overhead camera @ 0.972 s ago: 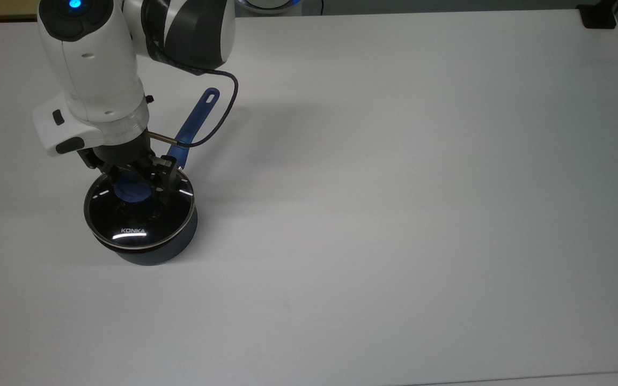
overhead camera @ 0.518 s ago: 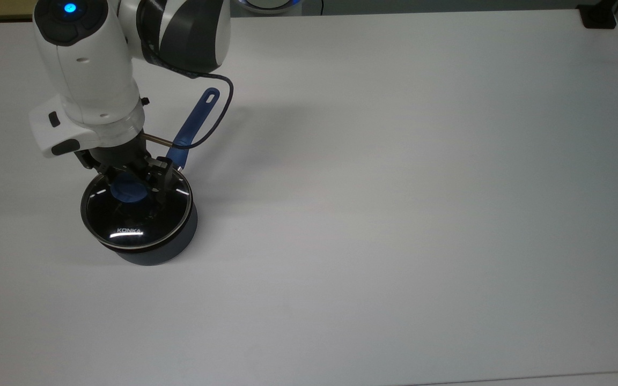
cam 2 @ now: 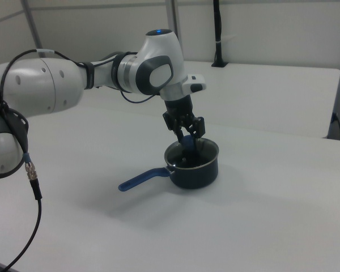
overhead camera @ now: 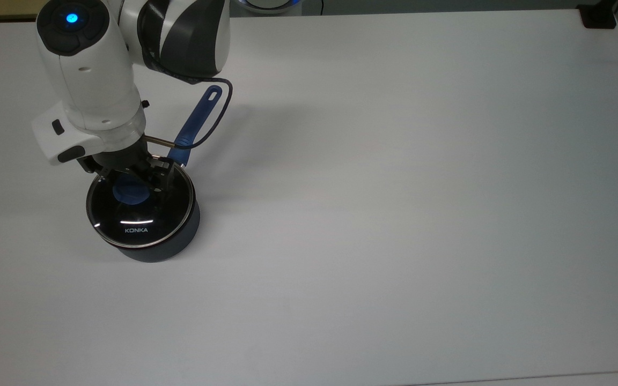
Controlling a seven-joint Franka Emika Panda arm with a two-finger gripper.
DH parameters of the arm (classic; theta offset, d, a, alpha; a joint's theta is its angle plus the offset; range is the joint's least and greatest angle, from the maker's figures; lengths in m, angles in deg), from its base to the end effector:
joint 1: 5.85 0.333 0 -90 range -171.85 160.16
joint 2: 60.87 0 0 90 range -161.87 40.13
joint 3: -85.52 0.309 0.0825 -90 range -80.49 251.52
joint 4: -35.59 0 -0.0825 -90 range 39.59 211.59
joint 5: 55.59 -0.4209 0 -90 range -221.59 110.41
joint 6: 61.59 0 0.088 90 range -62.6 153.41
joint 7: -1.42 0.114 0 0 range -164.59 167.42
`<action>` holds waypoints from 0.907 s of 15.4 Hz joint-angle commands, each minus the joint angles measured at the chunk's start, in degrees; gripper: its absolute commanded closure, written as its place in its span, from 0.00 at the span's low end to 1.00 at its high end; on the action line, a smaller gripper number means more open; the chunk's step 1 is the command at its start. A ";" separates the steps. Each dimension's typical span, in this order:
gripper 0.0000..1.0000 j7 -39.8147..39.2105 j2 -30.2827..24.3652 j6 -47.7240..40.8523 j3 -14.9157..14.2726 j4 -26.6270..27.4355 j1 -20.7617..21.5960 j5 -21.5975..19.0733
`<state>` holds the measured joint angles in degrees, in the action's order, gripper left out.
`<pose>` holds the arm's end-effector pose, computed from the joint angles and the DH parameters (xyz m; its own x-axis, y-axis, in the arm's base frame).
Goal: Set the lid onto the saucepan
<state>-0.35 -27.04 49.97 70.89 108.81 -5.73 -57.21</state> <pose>0.7484 -0.1483 0.4031 0.9802 -0.1761 0.0906 -0.1860 -0.9756 0.1165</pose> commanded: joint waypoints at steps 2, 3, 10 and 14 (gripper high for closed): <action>0.27 -0.78 -0.44 0.58 -0.58 2.54 1.47 -0.84; 0.20 -0.69 -0.44 0.58 -0.58 2.54 1.55 -1.02; 0.00 2.30 -2.62 1.11 -0.49 2.54 1.64 -1.19; 0.00 2.30 -13.32 -4.34 0.73 10.76 4.89 -0.67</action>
<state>1.39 -30.88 46.74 71.14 110.29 -3.69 -57.27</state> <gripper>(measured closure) 0.000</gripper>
